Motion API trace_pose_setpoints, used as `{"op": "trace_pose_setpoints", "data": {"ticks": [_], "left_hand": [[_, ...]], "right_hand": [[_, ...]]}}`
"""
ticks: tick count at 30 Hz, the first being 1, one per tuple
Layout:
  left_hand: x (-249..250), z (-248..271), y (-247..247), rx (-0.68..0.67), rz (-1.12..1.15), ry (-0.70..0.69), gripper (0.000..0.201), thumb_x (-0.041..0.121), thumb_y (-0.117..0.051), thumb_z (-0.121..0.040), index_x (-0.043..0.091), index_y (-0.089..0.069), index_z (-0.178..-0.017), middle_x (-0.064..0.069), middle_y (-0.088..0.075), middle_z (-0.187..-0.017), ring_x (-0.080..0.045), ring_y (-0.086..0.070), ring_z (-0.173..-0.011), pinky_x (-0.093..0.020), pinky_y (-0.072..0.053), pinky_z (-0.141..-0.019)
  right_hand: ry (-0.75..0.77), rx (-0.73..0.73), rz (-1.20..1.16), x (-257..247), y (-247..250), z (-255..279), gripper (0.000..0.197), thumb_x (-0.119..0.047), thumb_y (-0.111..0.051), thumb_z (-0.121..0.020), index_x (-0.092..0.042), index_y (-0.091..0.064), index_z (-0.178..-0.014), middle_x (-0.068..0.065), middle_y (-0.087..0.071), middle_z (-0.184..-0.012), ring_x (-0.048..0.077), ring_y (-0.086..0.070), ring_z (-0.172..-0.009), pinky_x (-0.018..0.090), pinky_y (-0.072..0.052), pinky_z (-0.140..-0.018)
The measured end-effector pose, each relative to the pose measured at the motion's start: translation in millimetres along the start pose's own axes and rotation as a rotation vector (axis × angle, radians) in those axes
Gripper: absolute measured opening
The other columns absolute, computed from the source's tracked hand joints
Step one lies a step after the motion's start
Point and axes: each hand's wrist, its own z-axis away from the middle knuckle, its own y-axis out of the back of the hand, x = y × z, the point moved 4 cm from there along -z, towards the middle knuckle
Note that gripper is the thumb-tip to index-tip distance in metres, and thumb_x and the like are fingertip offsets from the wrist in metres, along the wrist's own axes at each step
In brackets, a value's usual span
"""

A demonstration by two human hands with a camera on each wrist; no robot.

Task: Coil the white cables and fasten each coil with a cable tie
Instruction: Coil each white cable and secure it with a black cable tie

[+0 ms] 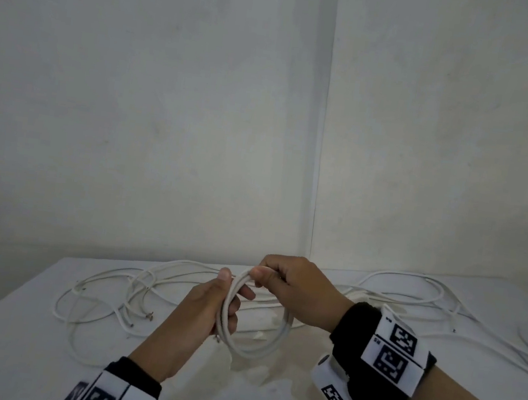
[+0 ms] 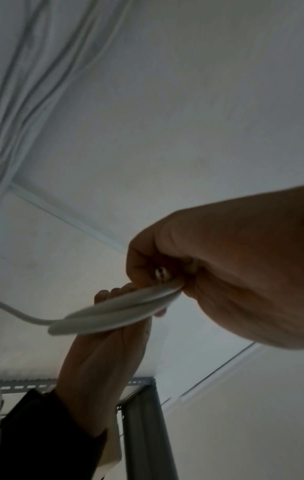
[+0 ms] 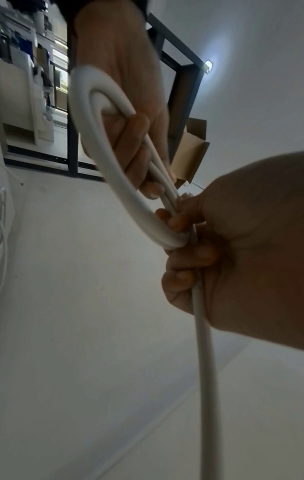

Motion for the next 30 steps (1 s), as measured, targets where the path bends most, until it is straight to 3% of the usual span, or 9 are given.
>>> {"op": "trace_pose_setpoints", "data": {"ticks": [5, 9, 13, 15, 18, 21, 24, 28, 30], "left_hand": [[4, 0, 7, -0.017, -0.362, -0.081, 0.032, 0.035, -0.036, -0.095, 0.024, -0.065, -0.09, 0.003, -0.042, -0.065, -0.005, -0.042, -0.057, -0.015, -0.036, -0.057], [5, 1, 9, -0.047, -0.548, -0.143, 0.031, 0.045, -0.032, -0.089, 0.034, -0.061, -0.087, 0.019, -0.054, -0.059, 0.004, -0.047, -0.057, -0.009, -0.035, -0.057], [6, 2, 6, -0.059, -0.684, -0.187, 0.025, 0.04, -0.031, -0.095, 0.037, -0.055, -0.088, 0.011, -0.062, -0.098, 0.006, -0.052, -0.085, -0.001, -0.036, -0.07], [5, 1, 4, -0.041, -0.639, -0.156, 0.027, 0.038, -0.034, -0.096, 0.033, -0.058, -0.085, 0.005, -0.062, -0.092, 0.002, -0.052, -0.078, -0.002, -0.036, -0.068], [1, -2, 0, -0.016, -0.446, -0.101, 0.036, 0.037, -0.036, -0.095, 0.02, -0.056, -0.071, 0.003, -0.049, -0.064, -0.006, -0.045, -0.059, -0.01, -0.035, -0.056], [0, 0, -8, -0.049, -0.131, 0.027, 0.037, 0.026, -0.033, -0.099, 0.01, -0.049, -0.069, 0.0, -0.051, -0.06, -0.011, -0.057, -0.055, -0.015, -0.046, -0.056], [3, 3, -18, -0.116, 0.139, 0.087, 0.035, 0.024, -0.031, -0.099, 0.006, -0.043, -0.072, 0.0, -0.043, -0.05, -0.014, -0.047, -0.041, -0.027, -0.052, -0.055], [6, 4, -20, -0.149, 0.162, 0.084, 0.033, 0.034, -0.035, -0.092, 0.008, -0.043, -0.073, 0.004, -0.035, -0.048, -0.01, -0.032, -0.036, -0.025, -0.046, -0.051], [5, 6, -21, -0.149, 0.141, 0.094, 0.036, 0.037, -0.034, -0.092, 0.009, -0.044, -0.072, 0.005, -0.035, -0.048, -0.009, -0.03, -0.036, -0.024, -0.044, -0.05]], "right_hand": [[0.026, 0.041, 0.106, 2, 1, 1, 0.035, -0.039, -0.043, -0.094, -0.013, -0.063, -0.084, -0.012, -0.043, -0.054, 0.004, -0.041, -0.051, 0.014, -0.032, -0.054], [0.034, 0.019, 0.141, 4, 3, 5, 0.035, -0.042, -0.042, -0.094, -0.017, -0.057, -0.075, -0.011, -0.043, -0.055, 0.005, -0.041, -0.052, 0.015, -0.031, -0.054], [0.04, -0.013, 0.19, 4, 3, 7, 0.037, -0.042, -0.041, -0.093, -0.031, -0.035, -0.059, -0.009, -0.038, -0.052, 0.006, -0.037, -0.049, 0.016, -0.029, -0.051], [0.039, -0.003, 0.176, 4, 3, 7, 0.034, -0.043, -0.041, -0.093, -0.027, -0.04, -0.063, -0.008, -0.039, -0.053, 0.006, -0.037, -0.05, 0.017, -0.028, -0.051], [0.04, 0.024, 0.142, 5, 5, 5, 0.027, -0.042, -0.044, -0.093, -0.023, -0.05, -0.074, -0.009, -0.041, -0.054, 0.007, -0.04, -0.051, 0.017, -0.031, -0.053], [0.031, 0.045, 0.101, 5, 7, 5, 0.025, -0.04, -0.046, -0.093, -0.024, -0.054, -0.075, -0.011, -0.043, -0.054, 0.003, -0.045, -0.052, 0.015, -0.032, -0.054], [0.009, 0.044, 0.023, 6, 10, 6, 0.029, -0.038, -0.049, -0.092, -0.017, -0.065, -0.08, -0.011, -0.047, -0.05, 0.003, -0.044, -0.051, 0.014, -0.032, -0.053], [0.032, 0.063, -0.044, 5, 15, 6, 0.027, -0.034, -0.048, -0.093, -0.035, -0.056, -0.068, -0.011, -0.052, -0.05, 0.004, -0.047, -0.051, 0.019, -0.037, -0.057], [0.03, 0.08, -0.052, 5, 16, 8, 0.026, -0.033, -0.048, -0.094, -0.023, -0.065, -0.076, -0.012, -0.054, -0.052, 0.002, -0.05, -0.05, 0.014, -0.036, -0.055]]}}
